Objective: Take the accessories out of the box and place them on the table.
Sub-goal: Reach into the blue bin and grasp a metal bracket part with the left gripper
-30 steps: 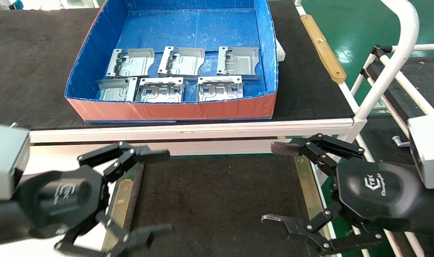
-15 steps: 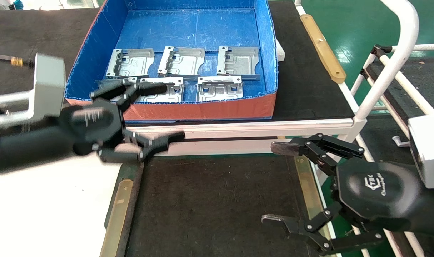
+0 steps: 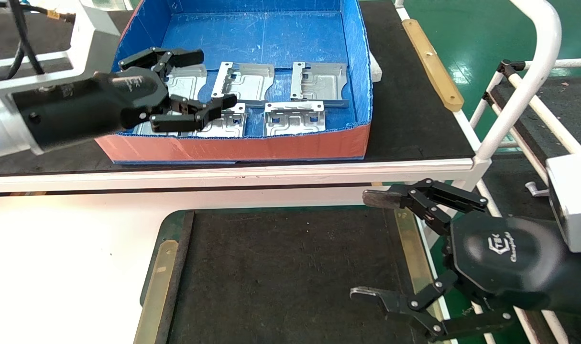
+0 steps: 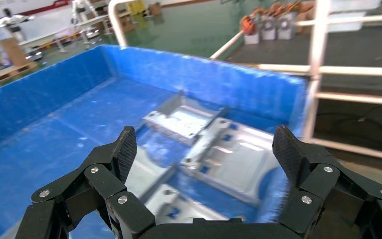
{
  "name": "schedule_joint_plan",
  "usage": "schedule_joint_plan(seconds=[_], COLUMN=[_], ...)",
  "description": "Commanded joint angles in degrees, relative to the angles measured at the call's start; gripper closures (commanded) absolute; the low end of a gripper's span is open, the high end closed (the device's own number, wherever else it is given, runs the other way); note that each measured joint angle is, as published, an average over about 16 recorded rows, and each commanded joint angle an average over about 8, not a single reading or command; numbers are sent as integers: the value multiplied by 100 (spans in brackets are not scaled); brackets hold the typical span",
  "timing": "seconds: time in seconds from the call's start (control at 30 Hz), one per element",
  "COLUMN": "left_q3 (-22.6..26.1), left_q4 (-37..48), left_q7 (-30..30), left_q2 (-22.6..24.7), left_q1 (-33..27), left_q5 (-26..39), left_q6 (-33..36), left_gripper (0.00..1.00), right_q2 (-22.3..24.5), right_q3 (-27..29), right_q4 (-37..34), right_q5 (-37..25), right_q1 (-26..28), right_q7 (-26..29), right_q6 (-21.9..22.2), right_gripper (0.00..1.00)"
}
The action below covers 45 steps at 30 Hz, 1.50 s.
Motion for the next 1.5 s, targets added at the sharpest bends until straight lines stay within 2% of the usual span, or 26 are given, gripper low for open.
schedule_joint_plan(seconds=[0.03, 0.5, 0.9, 1.2, 1.5], left_q3=[53, 300, 349, 374, 528], left_q4=[204, 1475, 2294, 2748, 3274], left_q7=[54, 789, 1286, 1224, 802], left_q2=[103, 853, 1237, 1534, 1910], left_q1=[-170, -863, -1075, -1180, -1378], left_q5=[147, 905, 1082, 1178, 1433], left_q6=[-121, -1207, -1655, -2176, -2779], left_gripper=[0, 0, 0, 0, 0], right_q2=[0, 0, 0, 0, 0], right_q3=[0, 0, 0, 0, -1], right_q4=[0, 0, 0, 0, 0], right_q5=[0, 0, 0, 0, 0], right_q1=[0, 0, 0, 0, 0], right_q7=[0, 0, 0, 0, 0], right_q6=[0, 0, 0, 0, 0], right_gripper=[0, 0, 0, 0, 0])
